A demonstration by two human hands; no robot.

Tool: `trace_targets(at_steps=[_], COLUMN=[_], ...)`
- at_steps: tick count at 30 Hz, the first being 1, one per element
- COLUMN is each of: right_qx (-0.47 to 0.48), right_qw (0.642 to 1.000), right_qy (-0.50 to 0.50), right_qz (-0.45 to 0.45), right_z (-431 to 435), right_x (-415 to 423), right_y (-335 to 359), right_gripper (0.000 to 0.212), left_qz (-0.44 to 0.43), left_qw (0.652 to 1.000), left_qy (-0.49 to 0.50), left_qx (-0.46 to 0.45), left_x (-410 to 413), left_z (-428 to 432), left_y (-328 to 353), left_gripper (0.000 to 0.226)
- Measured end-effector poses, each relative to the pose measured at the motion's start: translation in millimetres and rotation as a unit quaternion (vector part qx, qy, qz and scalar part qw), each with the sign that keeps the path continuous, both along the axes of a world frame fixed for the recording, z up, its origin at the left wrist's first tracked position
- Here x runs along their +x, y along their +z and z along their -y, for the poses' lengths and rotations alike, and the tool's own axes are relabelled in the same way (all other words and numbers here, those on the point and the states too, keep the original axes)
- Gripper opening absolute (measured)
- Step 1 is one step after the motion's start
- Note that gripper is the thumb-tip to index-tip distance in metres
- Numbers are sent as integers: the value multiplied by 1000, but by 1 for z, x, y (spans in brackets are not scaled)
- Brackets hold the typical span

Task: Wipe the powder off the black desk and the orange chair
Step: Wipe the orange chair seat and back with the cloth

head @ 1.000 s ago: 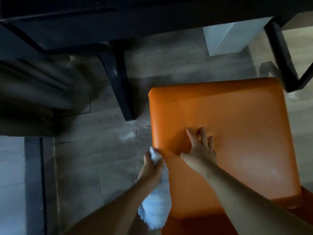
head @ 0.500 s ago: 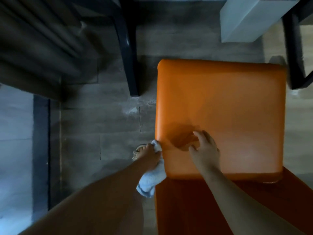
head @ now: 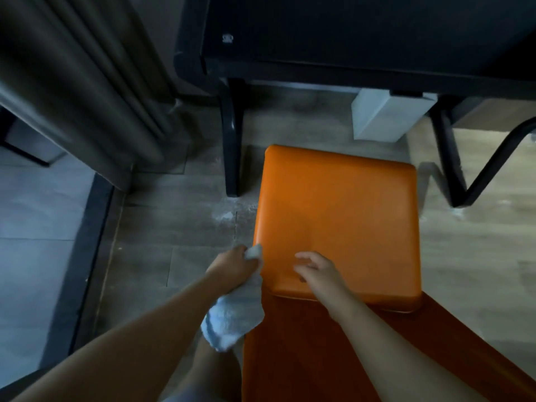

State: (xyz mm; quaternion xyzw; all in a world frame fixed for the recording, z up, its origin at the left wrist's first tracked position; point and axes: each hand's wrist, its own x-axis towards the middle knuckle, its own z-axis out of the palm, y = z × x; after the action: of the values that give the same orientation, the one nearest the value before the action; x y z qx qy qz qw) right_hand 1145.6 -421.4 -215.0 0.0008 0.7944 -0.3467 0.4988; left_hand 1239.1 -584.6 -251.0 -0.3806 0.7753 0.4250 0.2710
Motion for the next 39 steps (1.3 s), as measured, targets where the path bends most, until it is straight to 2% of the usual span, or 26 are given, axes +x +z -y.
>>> trace_targets(at_steps=[2,3,5,6,7,8,10,11,12,14,17,19,22,24,26,27,29,31,33,35,36,39], right_qx=[-79,-120,-175,-190,-204,-218,-252,-278,-306,-332,-347,-358,-408,-419,-388,-357,-305,-251,-114,8,52,147], right_qw=[996,991,981,978,976,975,967,958,946,927,902,883,821,817,831,849,889,931,980,986,981,952], right_qy=[-12,0,42,62,68,54,-19,-65,-106,-161,-207,-226,-245,-227,-228,-243,-269,-253,-148,10,92,270], right_qz=[48,65,70,51,22,-7,-33,-22,3,69,149,202,317,325,328,305,211,82,-65,-167,-162,-5], right_z=[2,4,8,11,14,17,21,21,22,24,25,23,18,17,16,13,4,-10,-30,-54,-64,-92], right_x=[13,22,40,47,52,55,52,48,44,40,48,57,65,63,55,48,30,9,-14,-34,-39,-16], right_y=[20,28,39,44,50,58,72,78,84,94,101,103,106,112,116,116,113,109,96,75,63,19], right_gripper=[34,41,73,87,92,86,57,45,42,51,44,54,69,75,75,71,55,30,29,42,48,61], left_qz=[-67,-98,-131,-126,-112,-100,-111,-128,-144,-166,-183,-193,-187,-194,-216,-227,-225,-190,-126,-49,-7,97], left_qw=[990,974,923,899,882,869,850,848,847,841,833,825,806,816,864,894,937,956,974,988,992,989], left_qy=[123,204,353,401,422,421,376,345,321,297,320,340,349,361,355,327,253,218,187,147,125,107], left_qx=[8,25,81,126,179,242,351,380,398,421,412,408,441,408,286,207,90,43,-3,-12,-8,12], left_x=[6,7,1,-2,-5,-5,0,5,10,18,25,28,28,23,15,9,-2,-10,-10,-4,-1,13], left_z=[-1,-2,-2,-1,1,4,9,12,15,18,23,24,16,9,3,0,-6,-10,-17,-29,-36,-57], left_y=[27,40,66,79,92,105,125,133,139,148,156,159,165,166,160,155,143,126,102,75,64,36], left_gripper=[27,33,44,48,52,58,61,57,54,55,52,55,64,62,60,60,56,47,38,35,35,35])
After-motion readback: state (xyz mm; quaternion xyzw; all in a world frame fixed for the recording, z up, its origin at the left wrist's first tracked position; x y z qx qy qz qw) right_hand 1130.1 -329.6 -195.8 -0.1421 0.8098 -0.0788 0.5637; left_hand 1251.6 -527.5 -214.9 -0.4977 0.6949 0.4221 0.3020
